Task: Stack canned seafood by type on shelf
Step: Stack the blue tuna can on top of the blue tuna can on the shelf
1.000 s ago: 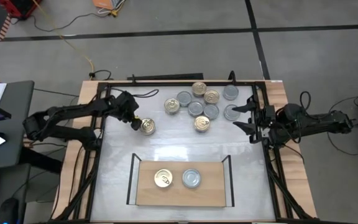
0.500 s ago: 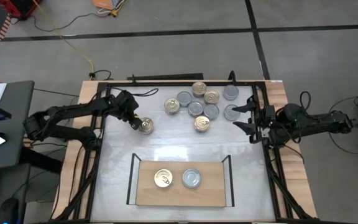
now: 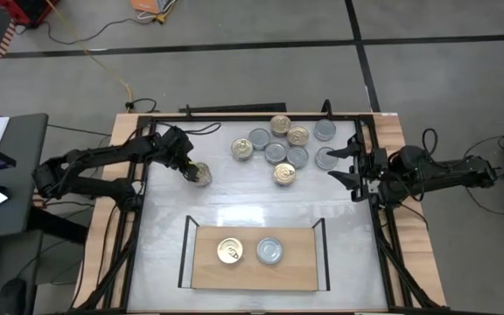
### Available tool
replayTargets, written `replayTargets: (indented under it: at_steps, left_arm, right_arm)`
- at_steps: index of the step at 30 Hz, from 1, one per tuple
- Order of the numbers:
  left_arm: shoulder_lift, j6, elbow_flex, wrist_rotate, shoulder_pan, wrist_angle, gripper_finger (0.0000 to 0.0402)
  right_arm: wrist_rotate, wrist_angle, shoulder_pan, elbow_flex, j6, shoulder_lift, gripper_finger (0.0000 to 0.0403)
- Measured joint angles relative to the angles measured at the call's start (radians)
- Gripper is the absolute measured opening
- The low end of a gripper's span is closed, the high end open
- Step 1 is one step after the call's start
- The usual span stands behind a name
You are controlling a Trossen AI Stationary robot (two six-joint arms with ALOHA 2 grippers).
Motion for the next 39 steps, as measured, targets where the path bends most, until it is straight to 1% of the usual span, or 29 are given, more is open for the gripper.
replayTargets:
  at_steps: [4,8,21,24,27,34,36,39]
  left_arm:
    - [0.004,0.01,-0.006,-0.014,0.037,-0.032,0.0]
    - [0.003,0.031,-0.004,-0.008,0.062,-0.016,0.0]
    - [-0.004,0.056,0.009,-0.021,0.064,-0.053,0.0003]
    - [-0.019,0.059,0.023,-0.01,0.033,0.01,0.0003]
    - [-0.019,0.035,0.027,-0.045,-0.01,0.049,0.0003]
    - [0.037,0.071,0.027,-0.082,-0.088,0.146,0.0004]
    - [0.061,0.094,0.027,-0.109,-0.109,0.16,0.0004]
    - [0.092,0.107,0.033,-0.17,-0.127,0.138,0.0004]
  right_arm:
    - [0.0,0.0,0.0,0.0,0.0,0.0,0.0282]
    - [0.0,0.0,0.0,0.0,0.0,0.0,0.0282]
    - [0.0,0.0,0.0,0.0,0.0,0.0,0.0282]
    - [0.0,0.001,0.0,0.0,0.0,0.0,0.0282]
    - [0.0,0.007,0.0,0.0,0.0,0.0,0.0282]
    - [0.0,0.009,0.0,0.0,0.0,0.0,0.0282]
    - [0.0,0.009,0.0,0.0,0.0,0.0,0.0282]
    - [0.0,0.008,0.0,0.0,0.0,0.0,0.0282]
